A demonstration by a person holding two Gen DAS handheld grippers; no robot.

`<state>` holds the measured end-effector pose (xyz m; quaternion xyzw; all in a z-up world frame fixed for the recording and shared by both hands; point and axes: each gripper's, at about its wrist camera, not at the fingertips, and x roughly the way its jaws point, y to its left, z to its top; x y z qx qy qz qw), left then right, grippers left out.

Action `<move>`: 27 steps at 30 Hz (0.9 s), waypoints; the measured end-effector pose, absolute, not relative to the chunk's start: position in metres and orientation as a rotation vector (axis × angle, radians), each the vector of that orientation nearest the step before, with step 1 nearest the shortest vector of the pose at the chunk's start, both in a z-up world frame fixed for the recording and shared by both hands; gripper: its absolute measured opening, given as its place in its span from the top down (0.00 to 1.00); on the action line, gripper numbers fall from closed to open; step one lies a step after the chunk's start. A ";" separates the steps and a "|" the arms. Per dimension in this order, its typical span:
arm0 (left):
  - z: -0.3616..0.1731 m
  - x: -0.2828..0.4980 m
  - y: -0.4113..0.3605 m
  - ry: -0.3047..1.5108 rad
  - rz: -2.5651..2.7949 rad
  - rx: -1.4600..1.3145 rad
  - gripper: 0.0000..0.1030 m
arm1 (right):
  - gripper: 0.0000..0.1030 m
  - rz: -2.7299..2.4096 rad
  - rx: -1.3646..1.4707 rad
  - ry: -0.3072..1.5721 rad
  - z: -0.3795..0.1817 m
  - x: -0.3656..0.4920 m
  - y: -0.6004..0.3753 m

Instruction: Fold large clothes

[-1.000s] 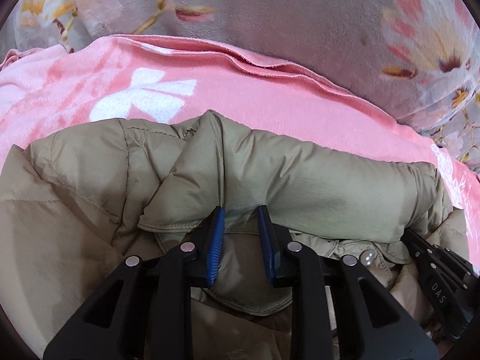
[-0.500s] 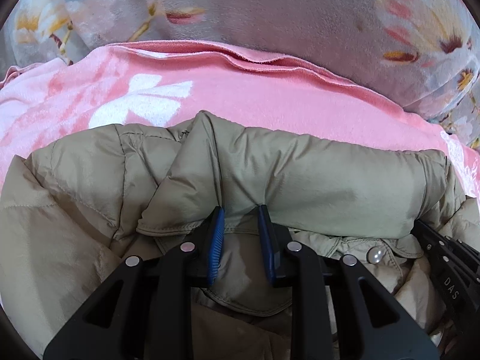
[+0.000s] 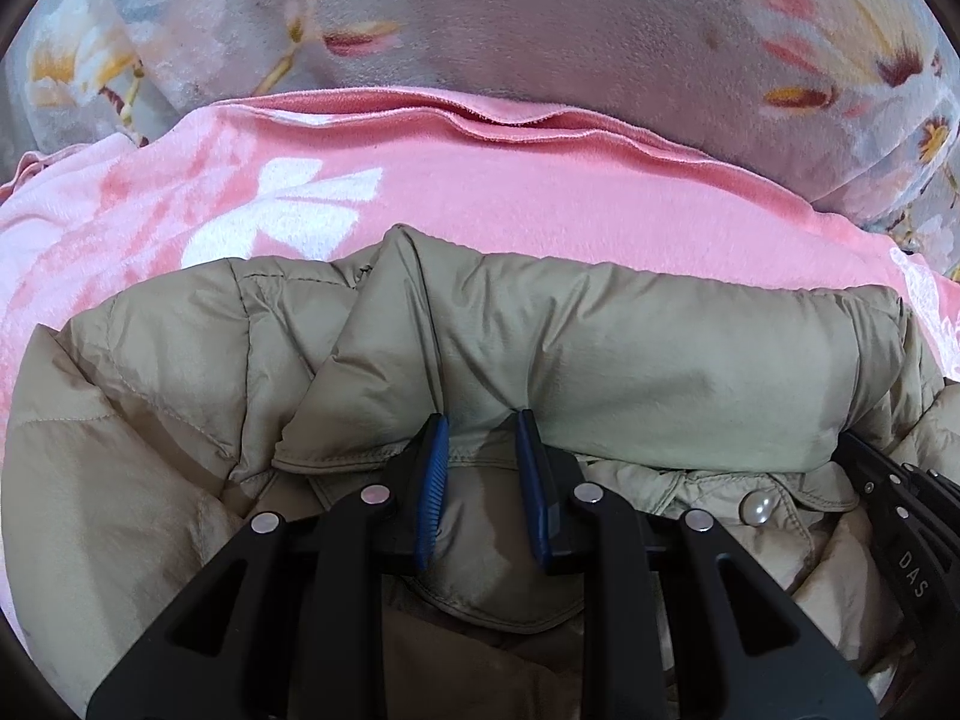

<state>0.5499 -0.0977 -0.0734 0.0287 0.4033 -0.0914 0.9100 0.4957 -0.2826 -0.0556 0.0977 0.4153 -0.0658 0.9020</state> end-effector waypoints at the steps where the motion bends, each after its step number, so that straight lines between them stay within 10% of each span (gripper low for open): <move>1: -0.073 0.549 -0.097 0.831 -0.188 0.061 0.78 | 1.00 -0.136 0.201 0.859 -0.056 0.496 -0.283; 18: -0.070 0.544 -0.094 0.810 -0.175 0.057 0.77 | 1.00 -0.152 0.202 0.843 -0.053 0.492 -0.284; 20: -0.058 0.518 -0.083 0.822 -0.177 0.046 0.67 | 0.96 -0.166 0.186 0.852 -0.041 0.471 -0.280; 22: -0.035 0.468 -0.063 0.799 -0.242 0.037 0.30 | 0.79 -0.119 0.226 0.808 -0.015 0.417 -0.282; 27: -0.008 0.327 0.006 0.793 -0.341 0.127 0.11 | 0.40 0.003 0.345 0.814 0.019 0.235 -0.318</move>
